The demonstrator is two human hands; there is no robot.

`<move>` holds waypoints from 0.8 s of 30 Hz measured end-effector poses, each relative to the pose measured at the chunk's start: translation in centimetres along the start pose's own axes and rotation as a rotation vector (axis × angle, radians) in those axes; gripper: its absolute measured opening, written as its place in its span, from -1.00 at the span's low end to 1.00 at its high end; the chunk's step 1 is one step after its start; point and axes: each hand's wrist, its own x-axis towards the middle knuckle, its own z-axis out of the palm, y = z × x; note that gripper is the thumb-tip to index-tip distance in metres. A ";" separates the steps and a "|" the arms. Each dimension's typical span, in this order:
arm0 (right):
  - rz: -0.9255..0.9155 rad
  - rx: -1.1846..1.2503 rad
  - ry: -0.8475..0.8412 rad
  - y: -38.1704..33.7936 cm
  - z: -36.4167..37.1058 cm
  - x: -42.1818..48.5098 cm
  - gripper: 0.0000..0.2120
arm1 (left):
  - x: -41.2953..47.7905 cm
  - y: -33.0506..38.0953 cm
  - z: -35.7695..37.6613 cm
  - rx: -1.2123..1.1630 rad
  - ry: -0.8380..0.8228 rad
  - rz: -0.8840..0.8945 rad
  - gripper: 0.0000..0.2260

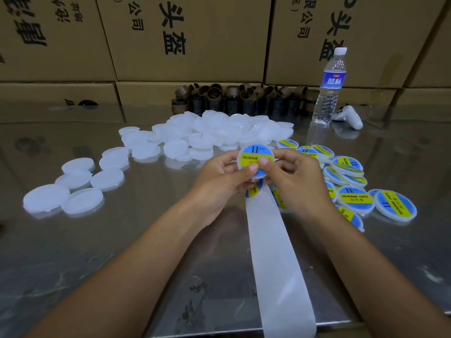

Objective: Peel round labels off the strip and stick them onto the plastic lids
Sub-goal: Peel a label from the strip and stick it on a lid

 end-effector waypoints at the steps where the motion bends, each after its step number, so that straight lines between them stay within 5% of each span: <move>1: -0.001 0.011 0.012 0.0 0.0 0.0 -0.89 | 0.0 0.0 0.0 0.016 0.009 0.006 -0.83; 10: -0.052 -0.001 -0.077 0.0 0.1 0.0 -0.70 | -0.1 0.2 0.0 -0.005 0.095 0.033 -0.77; 24: -0.029 -0.009 0.020 0.1 0.0 0.2 -0.74 | -0.1 0.1 0.2 0.060 0.069 0.040 -0.83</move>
